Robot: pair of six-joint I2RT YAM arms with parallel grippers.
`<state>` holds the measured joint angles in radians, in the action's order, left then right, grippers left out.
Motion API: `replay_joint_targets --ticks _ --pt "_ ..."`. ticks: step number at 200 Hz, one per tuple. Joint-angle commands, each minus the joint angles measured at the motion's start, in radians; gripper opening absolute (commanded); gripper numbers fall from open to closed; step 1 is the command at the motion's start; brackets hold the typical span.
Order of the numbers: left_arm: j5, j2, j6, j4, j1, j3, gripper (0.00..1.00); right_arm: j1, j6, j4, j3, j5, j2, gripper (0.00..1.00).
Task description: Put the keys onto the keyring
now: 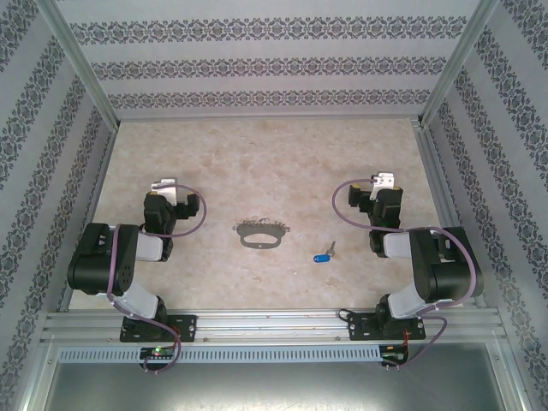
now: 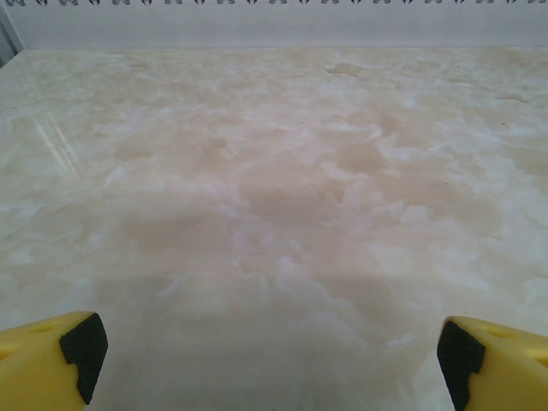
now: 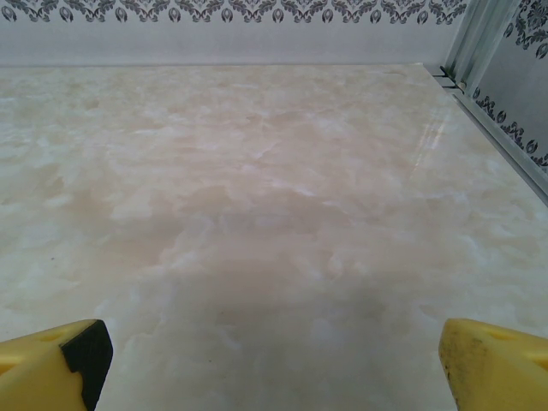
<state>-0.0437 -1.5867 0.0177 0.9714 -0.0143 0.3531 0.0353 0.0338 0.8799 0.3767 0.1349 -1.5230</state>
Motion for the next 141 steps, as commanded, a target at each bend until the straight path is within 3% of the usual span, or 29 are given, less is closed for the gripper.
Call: replay_joint_targets --ticks 1,20,52,78,96,118,141 --pt "-0.025 0.013 -0.021 0.0 0.005 0.007 1.0 0.003 0.01 0.032 -0.002 0.009 0.014 0.98" --pt "0.004 0.067 -0.017 -0.059 0.005 0.017 1.0 0.012 0.002 0.006 0.003 0.03 0.059 0.98" --pt "0.034 0.169 -0.01 -0.271 0.006 0.087 1.0 0.023 0.005 -0.323 0.105 0.06 0.232 0.98" --pt "0.069 0.237 -0.013 -0.366 0.024 0.118 1.0 0.014 0.133 -0.515 0.209 -0.012 0.298 0.98" --pt "0.062 0.286 0.041 -0.419 0.027 0.14 1.0 0.003 0.376 -0.617 0.257 0.064 0.317 0.98" --pt "0.004 0.336 0.147 -0.451 0.035 0.155 1.0 -0.016 0.438 -0.674 0.298 -0.083 0.317 0.98" --pt "-0.037 0.364 0.223 -0.491 0.074 0.171 1.0 0.027 0.436 -0.753 0.337 -0.144 0.31 0.98"
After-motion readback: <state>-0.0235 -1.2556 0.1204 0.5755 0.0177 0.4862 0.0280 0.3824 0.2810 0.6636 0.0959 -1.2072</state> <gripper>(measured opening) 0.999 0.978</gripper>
